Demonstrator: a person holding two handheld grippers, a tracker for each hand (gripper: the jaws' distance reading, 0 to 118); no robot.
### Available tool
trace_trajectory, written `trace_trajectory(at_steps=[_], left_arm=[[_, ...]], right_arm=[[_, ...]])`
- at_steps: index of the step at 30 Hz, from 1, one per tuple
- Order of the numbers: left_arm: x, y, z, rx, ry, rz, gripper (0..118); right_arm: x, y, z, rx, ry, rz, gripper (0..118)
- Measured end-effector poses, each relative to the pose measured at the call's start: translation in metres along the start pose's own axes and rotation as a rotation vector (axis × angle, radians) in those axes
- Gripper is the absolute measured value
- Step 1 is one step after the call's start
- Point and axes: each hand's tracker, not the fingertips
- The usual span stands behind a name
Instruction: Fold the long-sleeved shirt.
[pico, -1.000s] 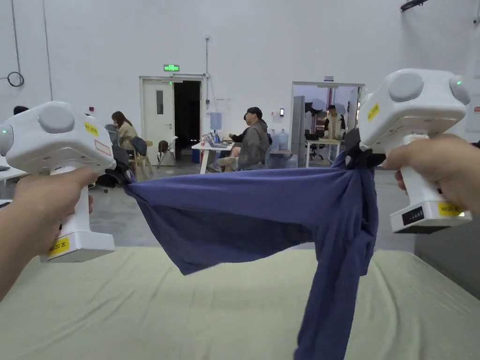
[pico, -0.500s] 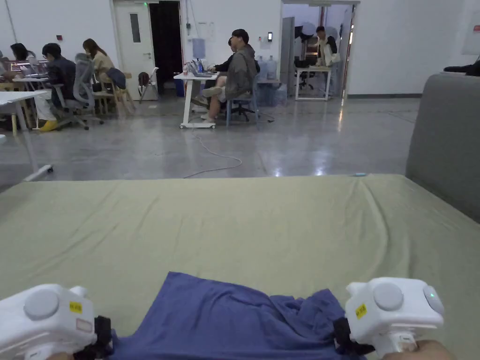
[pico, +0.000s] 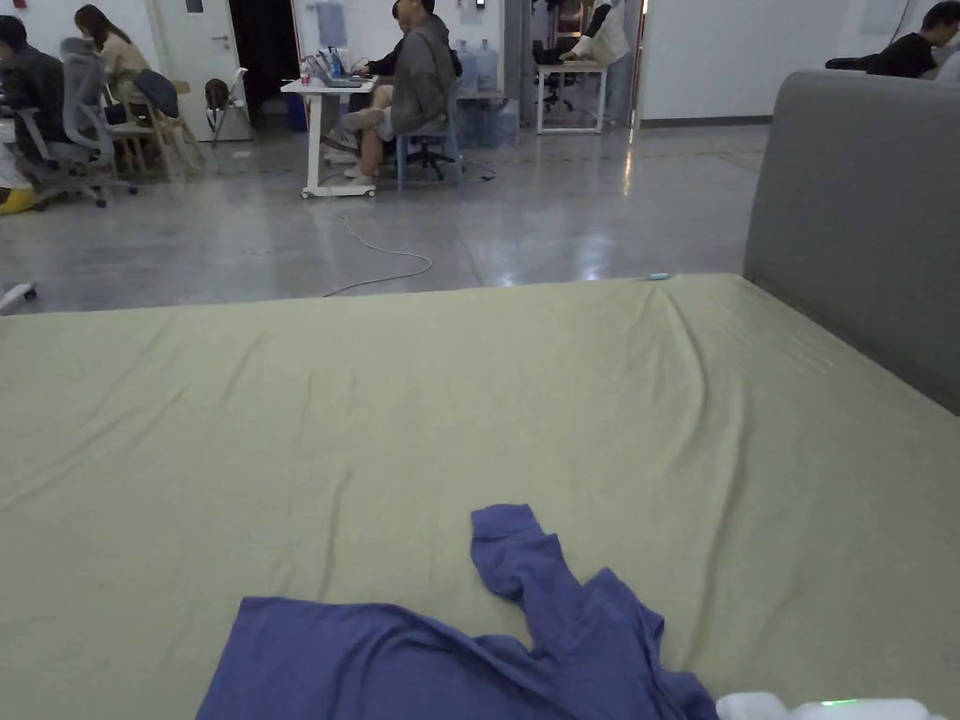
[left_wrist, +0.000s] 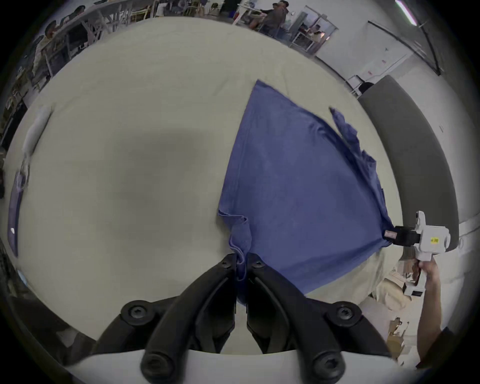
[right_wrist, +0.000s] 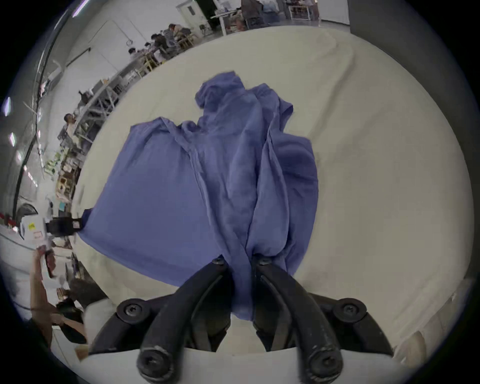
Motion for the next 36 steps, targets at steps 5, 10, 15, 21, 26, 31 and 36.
trace_trajectory(at_steps=[5, 10, 15, 21, 26, 31, 36], left_arm=[[-0.018, -0.020, -0.036, -0.032, -0.004, 0.102, 0], [-0.026, -0.019, -0.001, 0.121, -0.129, 0.198, 79], [0.003, -0.048, 0.063, 0.353, -0.113, 0.098, 116], [0.036, -0.100, 0.044, 0.070, -0.139, 0.036, 0], [0.061, -0.037, 0.054, 0.143, -0.158, -0.133, 0], [0.070, 0.100, 0.030, 0.211, -0.245, -0.102, 118], [0.073, 0.198, -0.049, 0.199, -0.019, -0.083, 118]], right_arm=[[0.002, 0.001, -0.015, 0.025, 0.010, -0.055, 14], [-0.006, -0.005, 0.036, 0.111, 0.106, -0.072, 92], [-0.022, -0.050, 0.135, 0.408, 0.135, -0.092, 97], [-0.055, -0.115, 0.129, 0.262, 0.055, -0.007, 0], [-0.071, -0.135, 0.114, 0.238, 0.104, 0.012, 0], [-0.064, -0.128, 0.118, 0.258, 0.117, -0.006, 0], [-0.054, -0.116, 0.111, 0.274, 0.107, -0.056, 0]])
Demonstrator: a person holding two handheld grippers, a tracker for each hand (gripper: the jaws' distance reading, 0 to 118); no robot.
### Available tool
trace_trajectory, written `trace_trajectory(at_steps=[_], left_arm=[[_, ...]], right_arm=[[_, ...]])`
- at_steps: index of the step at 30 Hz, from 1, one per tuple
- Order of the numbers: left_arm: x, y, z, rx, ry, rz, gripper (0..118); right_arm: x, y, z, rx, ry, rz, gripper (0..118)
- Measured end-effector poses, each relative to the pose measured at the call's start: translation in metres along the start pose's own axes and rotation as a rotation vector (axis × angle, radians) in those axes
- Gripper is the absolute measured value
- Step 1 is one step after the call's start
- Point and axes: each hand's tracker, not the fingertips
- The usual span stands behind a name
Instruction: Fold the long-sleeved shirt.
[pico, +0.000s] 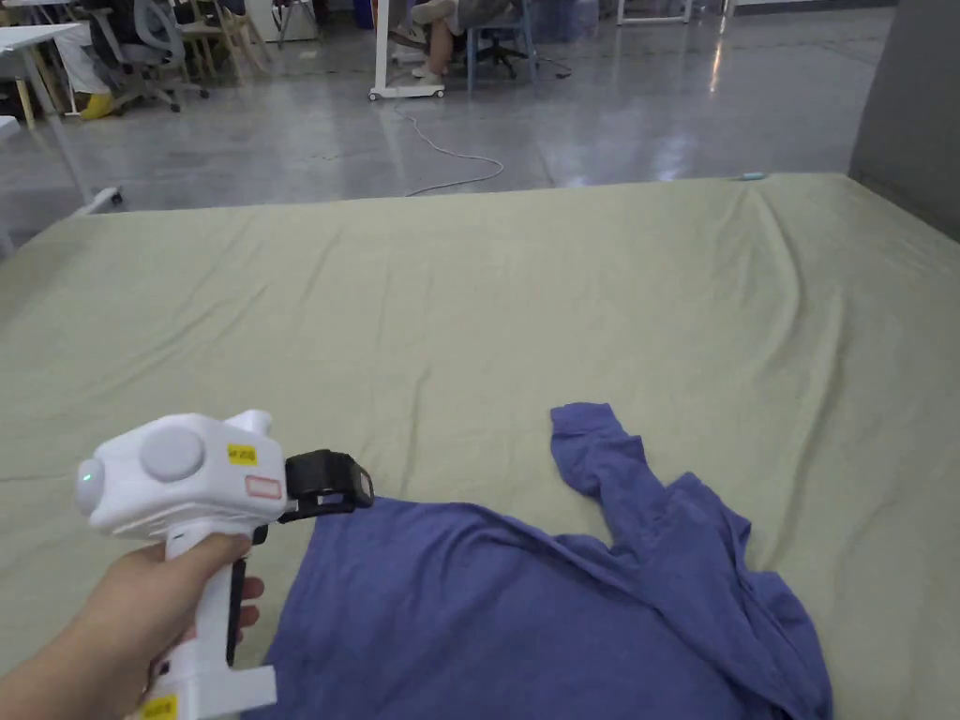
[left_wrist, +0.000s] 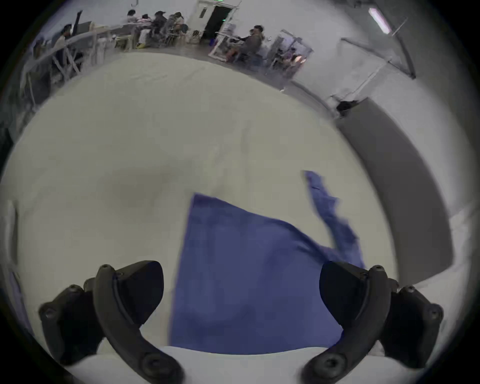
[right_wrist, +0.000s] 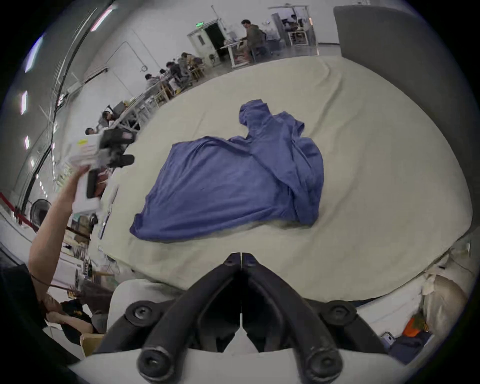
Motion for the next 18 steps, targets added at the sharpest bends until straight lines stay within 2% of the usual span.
trace_trajectory(at_steps=[1, 6, 8, 9, 10, 11, 12, 13, 14, 15, 16, 18], left_arm=[[-0.002, 0.008, -0.025, -0.022, 0.079, -0.017, 118], [-0.027, 0.028, -0.115, -0.120, 0.235, -0.021, 118], [-0.024, 0.023, -0.120, -0.144, 0.250, -0.026, 114], [-0.016, 0.026, -0.115, -0.189, 0.304, -0.053, 111], [-0.008, 0.029, -0.111, -0.175, 0.308, -0.073, 100], [0.001, 0.031, -0.105, -0.151, 0.303, -0.116, 78], [0.022, 0.021, -0.084, -0.146, 0.310, -0.190, 44], [0.030, 0.019, -0.080, -0.131, 0.294, -0.238, 0], [0.040, 0.015, -0.074, -0.143, 0.283, -0.289, 0], [0.042, 0.020, -0.070, -0.139, 0.252, -0.283, 0], [0.042, 0.024, -0.066, -0.142, 0.229, -0.274, 0], [0.048, 0.023, -0.054, -0.136, 0.189, -0.238, 0]], right_arm=[[0.002, 0.002, -0.003, -0.007, -0.030, 0.001, 0], [0.014, 0.012, -0.011, -0.032, -0.130, 0.040, 0], [0.021, 0.018, -0.014, -0.045, -0.163, 0.037, 0], [0.024, 0.022, -0.017, -0.050, -0.182, 0.035, 0], [0.027, 0.026, -0.019, -0.053, -0.191, 0.037, 0], [0.030, 0.031, -0.023, -0.056, -0.196, 0.041, 0], [0.033, 0.037, -0.027, -0.053, -0.196, 0.049, 0], [0.034, 0.042, -0.031, -0.047, -0.192, 0.055, 6], [0.036, 0.049, -0.036, -0.024, -0.177, 0.070, 40], [0.037, 0.055, -0.044, 0.002, -0.188, 0.079, 88], [0.037, 0.060, -0.054, 0.013, -0.223, 0.072, 118], [0.044, 0.072, -0.068, 0.048, -0.216, 0.117, 115]])
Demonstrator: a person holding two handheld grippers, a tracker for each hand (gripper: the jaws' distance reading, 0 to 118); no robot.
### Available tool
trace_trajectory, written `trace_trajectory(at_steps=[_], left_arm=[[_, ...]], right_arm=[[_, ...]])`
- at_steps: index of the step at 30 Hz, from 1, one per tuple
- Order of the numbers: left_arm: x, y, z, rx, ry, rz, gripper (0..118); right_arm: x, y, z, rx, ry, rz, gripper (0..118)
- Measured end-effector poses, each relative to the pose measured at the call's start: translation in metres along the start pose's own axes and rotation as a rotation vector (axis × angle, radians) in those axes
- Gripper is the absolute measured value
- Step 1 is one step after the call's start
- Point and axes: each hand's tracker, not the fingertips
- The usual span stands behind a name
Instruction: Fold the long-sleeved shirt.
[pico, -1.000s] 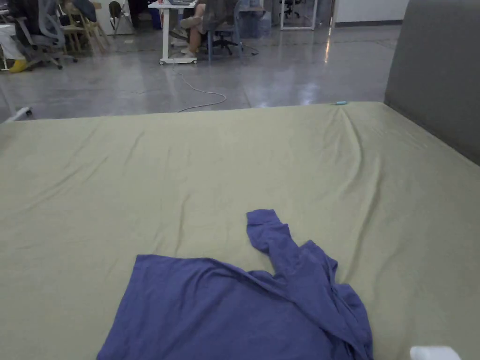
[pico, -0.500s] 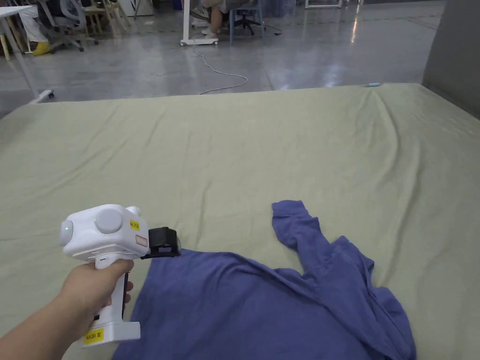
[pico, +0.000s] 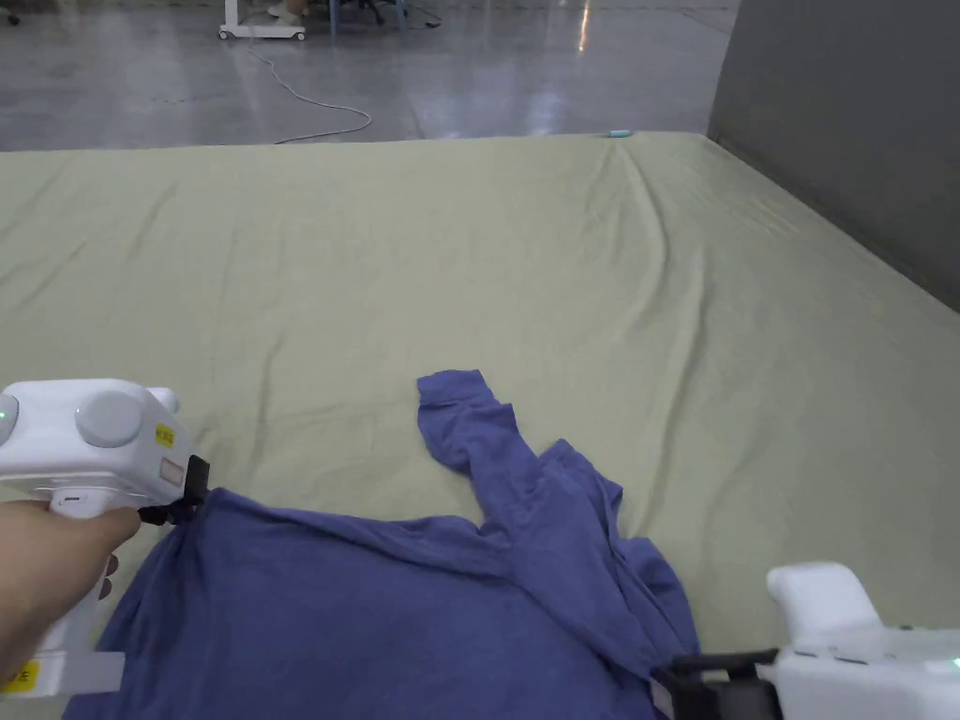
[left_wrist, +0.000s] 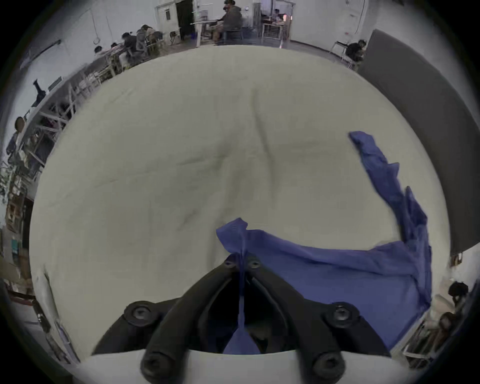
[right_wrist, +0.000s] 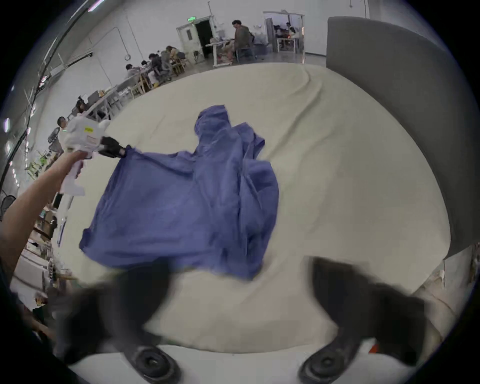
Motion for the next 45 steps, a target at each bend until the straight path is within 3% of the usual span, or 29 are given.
trace_trajectory(at_steps=[3, 4, 5, 6, 7, 8, 10, 13, 21, 28, 33, 38, 45], left_arm=[[-0.012, 0.005, 0.012, 0.054, 0.011, 0.056, 0], [-0.016, 0.004, 0.019, 0.063, 0.005, 0.071, 0], [-0.021, 0.004, 0.027, 0.072, -0.011, 0.098, 0], [-0.031, 0.005, 0.024, 0.071, -0.026, 0.120, 0], [-0.037, 0.005, 0.031, 0.072, -0.037, 0.137, 0], [-0.044, 0.004, 0.041, 0.077, -0.053, 0.156, 0], [-0.048, -0.005, 0.056, 0.086, -0.077, 0.182, 0], [-0.061, -0.010, 0.094, 0.130, -0.120, 0.240, 0], [-0.074, -0.030, 0.247, 0.408, -0.211, 0.330, 0], [-0.078, -0.025, 0.370, 0.601, -0.197, 0.340, 0], [-0.077, -0.017, 0.416, 0.677, -0.171, 0.346, 0], [-0.089, 0.022, 0.401, 0.605, -0.145, 0.372, 0], [-0.113, 0.095, 0.399, 0.659, -0.182, 0.543, 0]], right_arm=[[0.003, 0.007, -0.030, -0.099, -0.054, -0.014, 111], [0.006, 0.006, -0.039, -0.134, -0.028, -0.017, 95], [-0.002, 0.004, -0.062, -0.163, -0.015, -0.023, 64], [-0.004, 0.000, -0.069, -0.171, -0.020, -0.021, 24], [-0.005, -0.004, -0.072, -0.171, -0.023, -0.009, 14], [-0.006, -0.008, -0.071, -0.161, 0.087, -0.028, 13], [-0.012, -0.007, -0.054, -0.117, 0.001, -0.015, 11], [-0.015, 0.004, -0.013, 0.014, 0.046, -0.025, 10], [-0.028, 0.090, 0.138, 0.326, -0.038, 0.220, 10], [-0.033, 0.175, 0.252, 0.503, -0.061, 0.296, 10], [-0.047, 0.230, 0.291, 0.496, -0.088, 0.422, 10], [-0.052, 0.302, 0.273, 0.417, -0.082, 0.382, 10], [-0.065, 0.403, 0.264, 0.380, -0.202, 0.441, 10]])
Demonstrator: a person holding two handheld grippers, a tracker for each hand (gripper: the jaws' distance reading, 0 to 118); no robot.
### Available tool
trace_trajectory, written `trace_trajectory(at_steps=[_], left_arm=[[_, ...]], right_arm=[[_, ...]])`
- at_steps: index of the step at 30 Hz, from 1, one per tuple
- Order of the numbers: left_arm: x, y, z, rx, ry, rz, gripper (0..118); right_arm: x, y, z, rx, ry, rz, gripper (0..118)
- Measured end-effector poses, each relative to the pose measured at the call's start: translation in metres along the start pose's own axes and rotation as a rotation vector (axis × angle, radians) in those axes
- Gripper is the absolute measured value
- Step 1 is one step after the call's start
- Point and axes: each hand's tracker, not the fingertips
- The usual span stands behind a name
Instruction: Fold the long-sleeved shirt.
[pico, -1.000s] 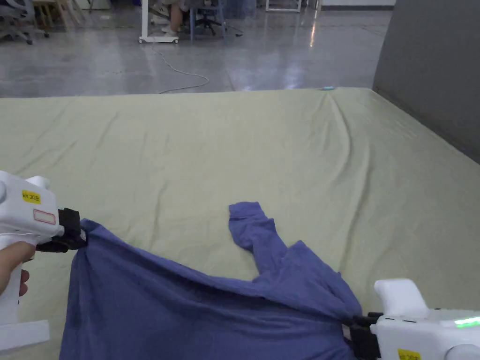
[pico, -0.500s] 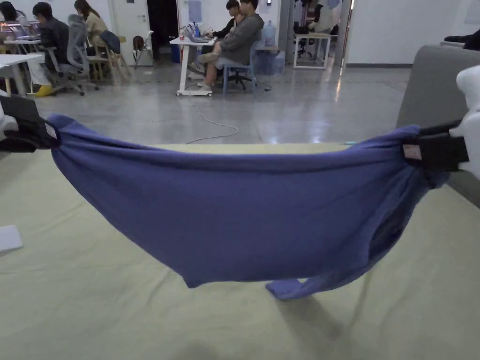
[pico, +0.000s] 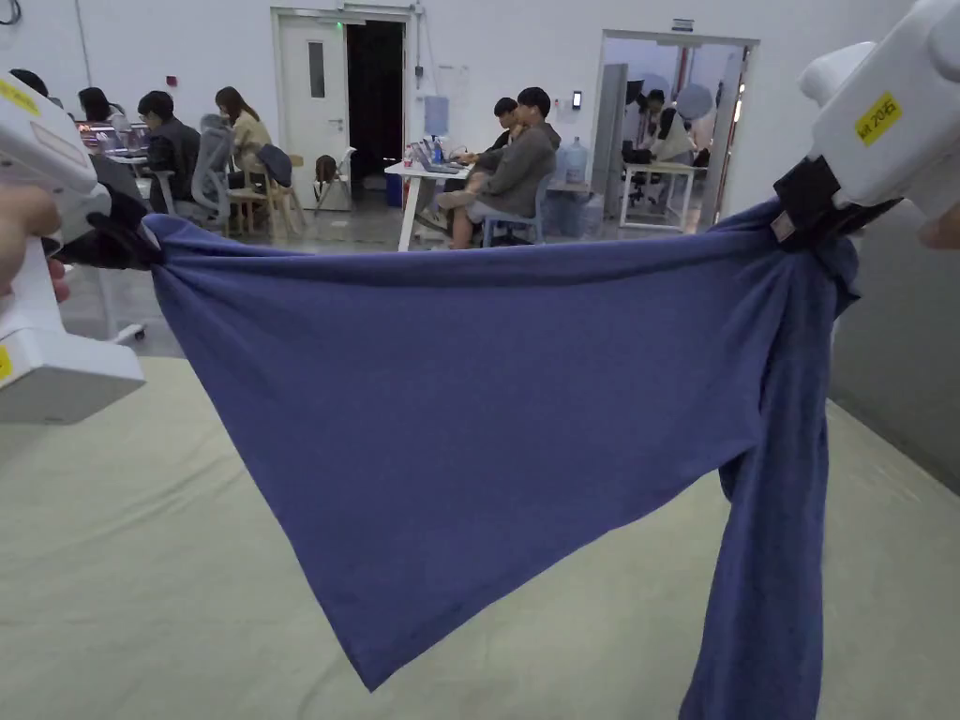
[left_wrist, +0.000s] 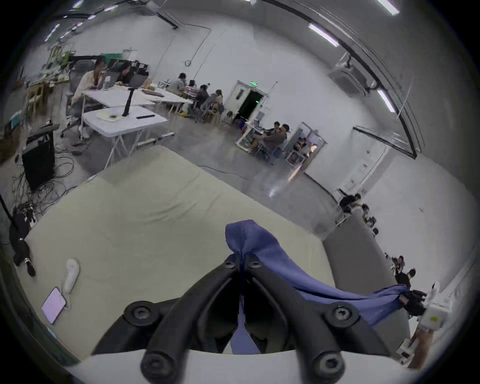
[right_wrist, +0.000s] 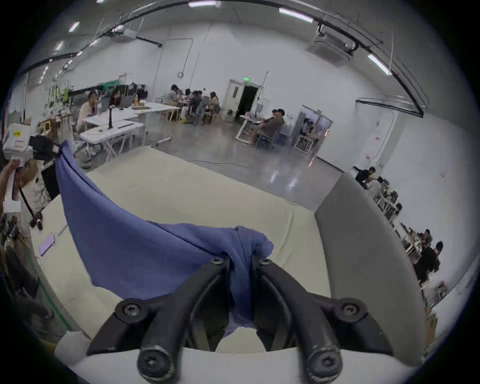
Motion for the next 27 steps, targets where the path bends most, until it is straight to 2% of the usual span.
trace_trajectory(at_steps=[3, 7, 12, 15, 18, 22, 24, 27], left_arm=[[0.032, 0.009, 0.002, 0.042, 0.004, -0.039, 0], [0.054, 0.034, -0.020, 0.105, 0.008, -0.098, 0], [0.060, 0.028, -0.059, 0.112, 0.017, -0.165, 0], [0.042, -0.005, -0.099, 0.010, 0.062, -0.220, 0], [0.005, -0.061, -0.139, -0.110, 0.075, -0.178, 0], [-0.068, -0.153, -0.190, -0.272, 0.142, -0.143, 0], [-0.102, -0.198, -0.202, -0.357, 0.154, -0.129, 0], [-0.149, -0.260, -0.197, -0.459, 0.169, -0.092, 0]], right_arm=[[0.011, 0.036, -0.012, 0.012, -0.042, 0.018, 10], [0.015, 0.056, -0.023, 0.016, -0.097, -0.045, 10], [0.014, 0.039, -0.071, 0.020, -0.112, -0.084, 10], [-0.006, -0.006, -0.124, -0.076, -0.112, -0.068, 10], [-0.037, -0.073, -0.180, -0.155, -0.067, -0.039, 10], [-0.082, -0.182, -0.252, -0.279, 0.011, -0.066, 10], [-0.099, -0.236, -0.279, -0.375, 0.064, -0.107, 10], [-0.123, -0.311, -0.284, -0.426, 0.123, -0.126, 10]])
